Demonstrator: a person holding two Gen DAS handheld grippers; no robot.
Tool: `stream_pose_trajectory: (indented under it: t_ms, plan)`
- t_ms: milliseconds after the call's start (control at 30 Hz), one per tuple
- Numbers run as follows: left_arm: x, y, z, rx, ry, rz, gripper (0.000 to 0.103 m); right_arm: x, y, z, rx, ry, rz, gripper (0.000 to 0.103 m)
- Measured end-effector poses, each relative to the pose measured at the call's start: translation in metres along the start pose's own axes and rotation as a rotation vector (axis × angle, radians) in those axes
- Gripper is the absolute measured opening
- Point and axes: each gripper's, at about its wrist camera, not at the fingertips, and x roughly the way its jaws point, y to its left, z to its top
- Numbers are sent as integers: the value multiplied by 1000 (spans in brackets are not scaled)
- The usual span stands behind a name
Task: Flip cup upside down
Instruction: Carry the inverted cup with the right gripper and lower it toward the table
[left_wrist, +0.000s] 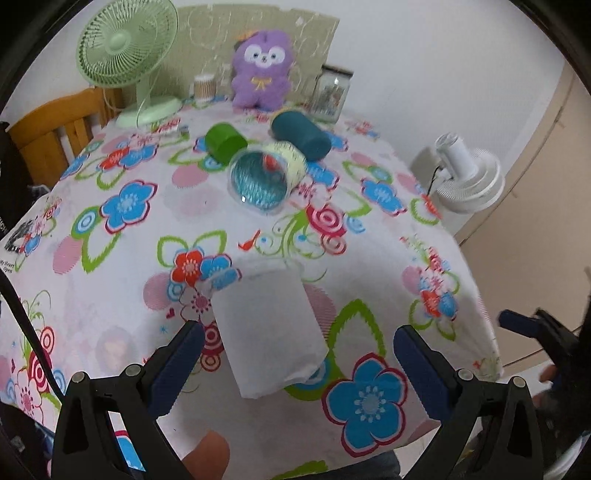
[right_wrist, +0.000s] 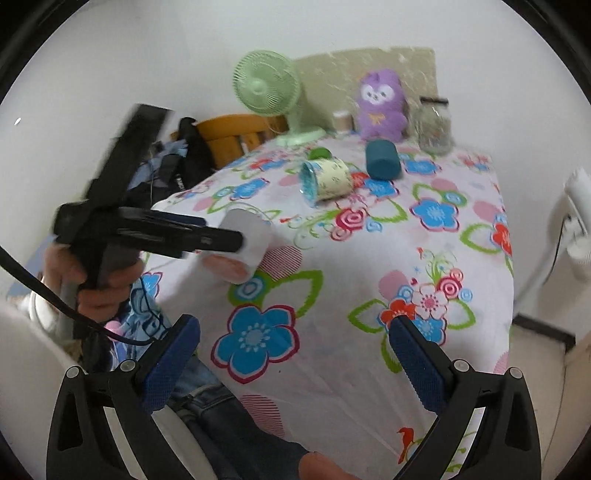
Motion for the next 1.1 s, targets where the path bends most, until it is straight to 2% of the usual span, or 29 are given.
stream_pose_trajectory:
  t_ms: [233,400,600,667,833,1000,1100]
  plan:
    - [23,-3,0,-13,49,78,103,3,-15,-12,54,5,20,103]
    - [35,-2,-2,-3,96,87,103,3,-25,-17,107,-7,39,103]
    - [45,1,-2,21,120,137,103,1,-15,-22,69,-22,65,103]
    - [47,3,-2,19,126,137,100,1,-13,-22,61,-23,70,103]
    - [50,9,-3,15,140,129,76,-1,-11,-20,48,-26,72,103]
    - [44,17,-5,11,122,127,75,4,-8,-22,51,-28,102,103]
    - [36,25,-1,13,138,110,74,9,0,-22,34,-35,127,103]
